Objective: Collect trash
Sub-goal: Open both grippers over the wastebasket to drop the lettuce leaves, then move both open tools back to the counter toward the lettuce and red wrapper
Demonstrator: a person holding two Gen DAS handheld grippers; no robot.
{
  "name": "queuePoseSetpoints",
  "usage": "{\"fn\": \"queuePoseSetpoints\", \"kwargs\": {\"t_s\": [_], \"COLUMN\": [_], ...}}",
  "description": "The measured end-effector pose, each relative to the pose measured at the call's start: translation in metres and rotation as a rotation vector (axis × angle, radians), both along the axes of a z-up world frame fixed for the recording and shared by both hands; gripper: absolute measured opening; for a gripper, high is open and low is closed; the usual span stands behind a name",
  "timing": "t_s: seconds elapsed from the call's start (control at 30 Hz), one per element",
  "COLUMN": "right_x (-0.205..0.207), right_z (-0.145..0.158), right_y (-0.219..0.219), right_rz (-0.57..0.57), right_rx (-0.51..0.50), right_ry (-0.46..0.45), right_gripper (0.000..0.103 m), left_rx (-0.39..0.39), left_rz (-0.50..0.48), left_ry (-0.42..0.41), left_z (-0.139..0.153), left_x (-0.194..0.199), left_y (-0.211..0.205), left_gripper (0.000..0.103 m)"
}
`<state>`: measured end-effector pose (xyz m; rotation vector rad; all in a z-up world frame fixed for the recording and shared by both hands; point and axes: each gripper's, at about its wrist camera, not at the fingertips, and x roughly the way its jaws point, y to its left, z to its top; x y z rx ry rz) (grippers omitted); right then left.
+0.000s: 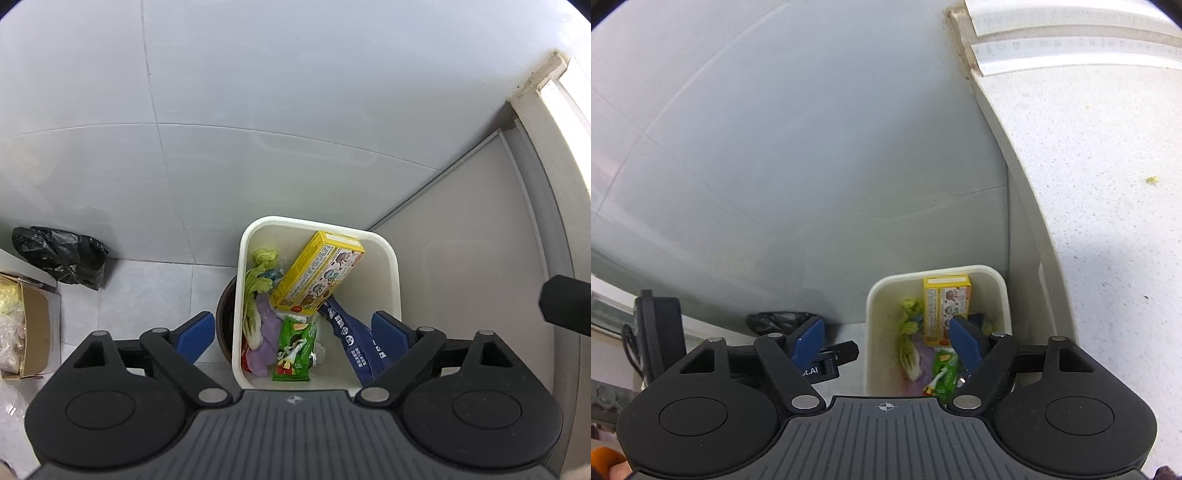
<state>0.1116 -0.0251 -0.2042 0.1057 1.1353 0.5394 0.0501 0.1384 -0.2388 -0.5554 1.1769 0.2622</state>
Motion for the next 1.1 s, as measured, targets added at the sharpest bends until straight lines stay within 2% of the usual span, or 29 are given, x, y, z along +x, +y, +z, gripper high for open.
{"fn": "queuePoseSetpoints", "kwargs": {"t_s": [0.47, 0.73, 0.83, 0.97, 1.1], "right_x": [-0.02, -0.03, -0.035, -0.038, -0.035], "right_z": [0.043, 0.052, 0.053, 0.05, 0.051], "right_y": [-0.008, -0.012, -0.019, -0.04, -0.074], "right_rz": [-0.019, -0.009, -0.018, -0.061, -0.15], "right_rx": [-0.014, -0.099, -0.155, -0.228, -0.262], "right_ry": [-0.08, -0.157, -0.218, -0.298, -0.336], "right_gripper": [0.089, 0.091, 0.094, 0.094, 0.095], "left_rx": [-0.006, -0.008, 0.019, 0.067, 0.101], "left_rz": [0.009, 0.044, 0.046, 0.012, -0.047], "left_ry": [-0.022, -0.039, -0.062, -0.093, -0.135], "left_z": [0.031, 0.045, 0.05, 0.059, 0.07], "left_x": [-0.015, -0.025, -0.029, -0.027, -0.02], "left_y": [-0.003, -0.005, -0.008, -0.017, -0.03], "left_gripper": [0.1, 0.102, 0.102, 0.102, 0.102]}}
